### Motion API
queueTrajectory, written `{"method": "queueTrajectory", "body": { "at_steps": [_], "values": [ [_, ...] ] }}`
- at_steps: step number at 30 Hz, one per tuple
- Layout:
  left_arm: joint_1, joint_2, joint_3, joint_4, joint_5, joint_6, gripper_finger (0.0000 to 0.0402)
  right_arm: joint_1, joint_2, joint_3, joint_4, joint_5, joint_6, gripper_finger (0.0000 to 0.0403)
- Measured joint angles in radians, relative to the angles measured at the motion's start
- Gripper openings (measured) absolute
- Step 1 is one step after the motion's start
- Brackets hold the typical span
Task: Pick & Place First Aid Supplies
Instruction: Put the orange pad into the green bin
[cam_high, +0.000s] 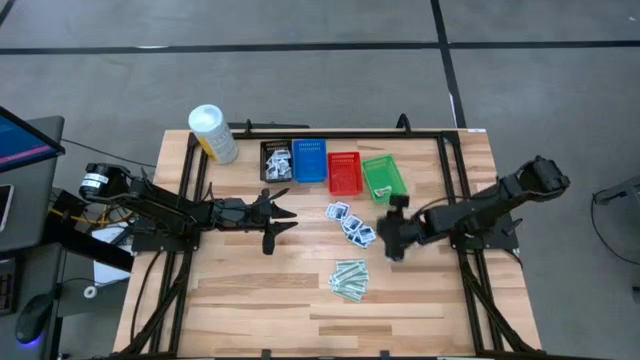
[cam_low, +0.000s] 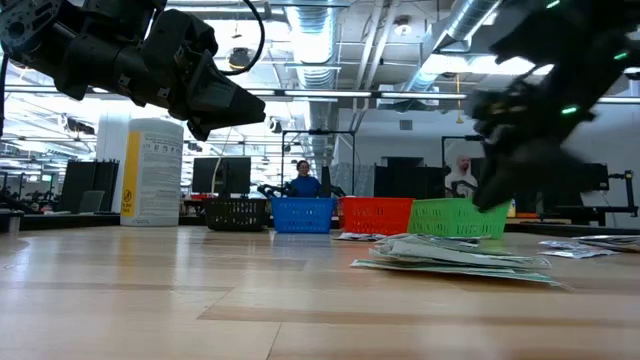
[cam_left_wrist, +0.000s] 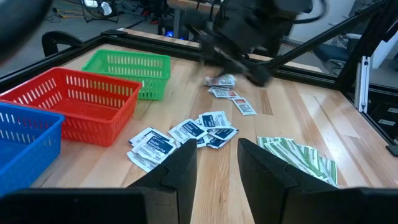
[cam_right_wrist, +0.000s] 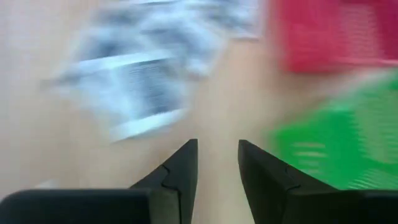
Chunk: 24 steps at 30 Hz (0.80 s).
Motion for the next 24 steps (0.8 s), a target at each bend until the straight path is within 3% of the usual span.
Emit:
{"method": "queueTrajectory", "body": {
  "at_steps": [5,12,24],
  "values": [
    [0.0,0.0,0.0,0.0,0.0,0.0,0.0116,0.146,0.0,0.0,-0.004,-0.148,-0.002,0.0108],
    [0.0,0.0,0.0,0.0,0.0,0.0,0.0116,0.256,0.0,0.0,-0.004,-0.163,-0.001,0.0108],
    [0.0,0.0,0.0,0.0,0.0,0.0,0.0116,0.208,0.003,-0.052,-0.002,-0.26,0.023,0.0108]
  ]
}}
